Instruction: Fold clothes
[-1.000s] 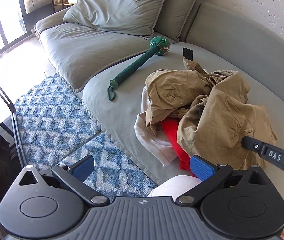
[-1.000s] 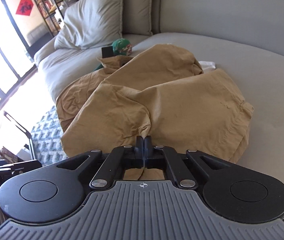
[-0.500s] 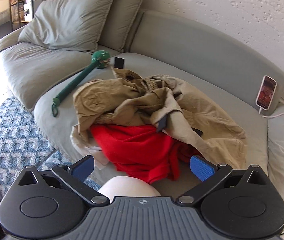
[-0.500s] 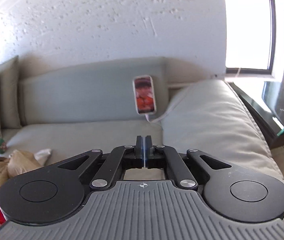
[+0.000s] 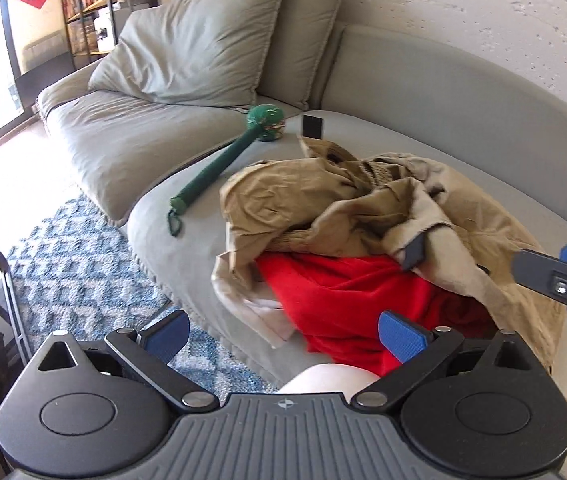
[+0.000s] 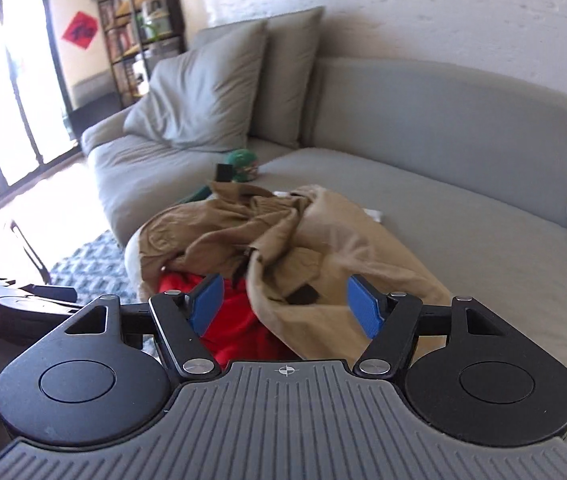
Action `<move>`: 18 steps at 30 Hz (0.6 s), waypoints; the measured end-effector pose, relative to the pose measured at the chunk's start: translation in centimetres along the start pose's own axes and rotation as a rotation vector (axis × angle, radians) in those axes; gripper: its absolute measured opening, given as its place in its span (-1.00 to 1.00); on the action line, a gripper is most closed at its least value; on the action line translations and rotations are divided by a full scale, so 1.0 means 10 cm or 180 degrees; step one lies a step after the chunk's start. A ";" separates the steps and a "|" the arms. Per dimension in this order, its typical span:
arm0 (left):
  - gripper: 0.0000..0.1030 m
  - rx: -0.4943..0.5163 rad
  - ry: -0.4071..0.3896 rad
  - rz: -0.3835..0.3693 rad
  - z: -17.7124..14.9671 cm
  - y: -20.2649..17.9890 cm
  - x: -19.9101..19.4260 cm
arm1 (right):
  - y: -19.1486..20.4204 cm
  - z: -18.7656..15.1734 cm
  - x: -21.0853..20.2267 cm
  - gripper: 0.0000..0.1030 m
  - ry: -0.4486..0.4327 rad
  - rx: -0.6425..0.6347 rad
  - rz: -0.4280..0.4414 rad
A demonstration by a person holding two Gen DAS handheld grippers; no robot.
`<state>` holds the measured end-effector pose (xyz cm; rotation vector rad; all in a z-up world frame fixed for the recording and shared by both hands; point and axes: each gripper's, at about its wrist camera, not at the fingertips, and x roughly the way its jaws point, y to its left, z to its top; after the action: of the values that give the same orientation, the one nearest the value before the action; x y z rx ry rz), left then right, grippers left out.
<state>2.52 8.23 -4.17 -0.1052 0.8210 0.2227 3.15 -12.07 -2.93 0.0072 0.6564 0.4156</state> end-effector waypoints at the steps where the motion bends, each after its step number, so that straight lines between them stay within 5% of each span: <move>1: 0.96 -0.0075 0.0009 0.0026 0.01 0.08 0.01 | 0.12 0.07 0.16 0.25 0.0036 -0.0099 0.0052; 6: 0.96 -0.0292 0.0107 0.0042 0.00 0.32 0.07 | 0.35 0.16 1.06 0.06 0.0474 -0.0312 -0.0092; 7: 0.96 -0.0305 0.0120 0.0039 0.00 0.34 0.07 | 0.34 0.16 1.22 -0.16 0.0573 -0.0305 -0.0153; 8: 0.96 -0.0315 0.0128 0.0032 0.00 0.36 0.07 | 0.30 0.17 1.25 -0.92 0.0576 -0.0298 -0.0185; 10: 0.96 -0.0318 0.0111 -0.0009 -0.01 0.37 0.05 | 0.22 0.19 1.30 -0.90 0.0576 -0.0284 -0.0247; 14: 0.96 -0.0222 0.0006 -0.0145 0.01 0.25 -0.03 | 0.04 0.43 0.64 -0.91 -0.0014 -0.0695 -0.0788; 18: 0.97 -0.0174 -0.0114 -0.0559 0.05 0.01 -0.20 | -0.40 0.60 -0.42 -0.91 -0.0571 -0.0817 -0.1390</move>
<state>1.54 8.13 -2.34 -0.2230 0.7656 0.0811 5.21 -16.54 3.79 -0.3341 0.4079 0.0728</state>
